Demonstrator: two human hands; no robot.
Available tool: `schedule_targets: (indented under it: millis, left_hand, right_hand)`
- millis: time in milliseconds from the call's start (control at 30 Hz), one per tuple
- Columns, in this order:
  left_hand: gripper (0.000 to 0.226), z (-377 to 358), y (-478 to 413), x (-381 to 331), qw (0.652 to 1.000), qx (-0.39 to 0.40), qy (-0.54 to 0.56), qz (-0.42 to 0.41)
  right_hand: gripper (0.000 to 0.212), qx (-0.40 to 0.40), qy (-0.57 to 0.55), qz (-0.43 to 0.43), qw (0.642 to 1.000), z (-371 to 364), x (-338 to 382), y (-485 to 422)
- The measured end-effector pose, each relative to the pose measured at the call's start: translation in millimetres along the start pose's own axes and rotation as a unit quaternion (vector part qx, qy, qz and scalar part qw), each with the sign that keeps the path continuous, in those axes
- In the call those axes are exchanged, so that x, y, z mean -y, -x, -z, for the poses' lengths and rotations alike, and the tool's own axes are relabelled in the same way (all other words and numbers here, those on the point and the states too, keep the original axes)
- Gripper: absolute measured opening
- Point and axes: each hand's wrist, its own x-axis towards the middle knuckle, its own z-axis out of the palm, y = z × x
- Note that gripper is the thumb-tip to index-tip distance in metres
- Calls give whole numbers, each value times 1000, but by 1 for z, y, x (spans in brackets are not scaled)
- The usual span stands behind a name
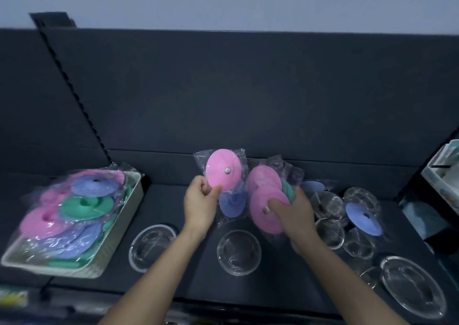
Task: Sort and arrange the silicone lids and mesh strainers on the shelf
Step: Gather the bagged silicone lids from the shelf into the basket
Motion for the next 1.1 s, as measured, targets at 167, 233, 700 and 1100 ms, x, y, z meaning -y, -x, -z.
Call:
schedule_targets:
  millis: [167,233,700,1100]
  left_hand:
    - [38,39,-8,-4,1000,-5,-9,-20]
    - [34,61,-15,-4,999,-11,-14,-31]
    - [79,249,-66,-12,989,-88,-101,-58]
    - [78,347,-104,32,990,-55,-103,76]
  right_hand:
    - [36,24,-36,-10,999,-31,13,7]
    - [38,43,-40,-13,998,-49,21,11]
    - [35,141,-85,-22,986,-210,68,55]
    - [34,127,-14,128,983,-301,93,58]
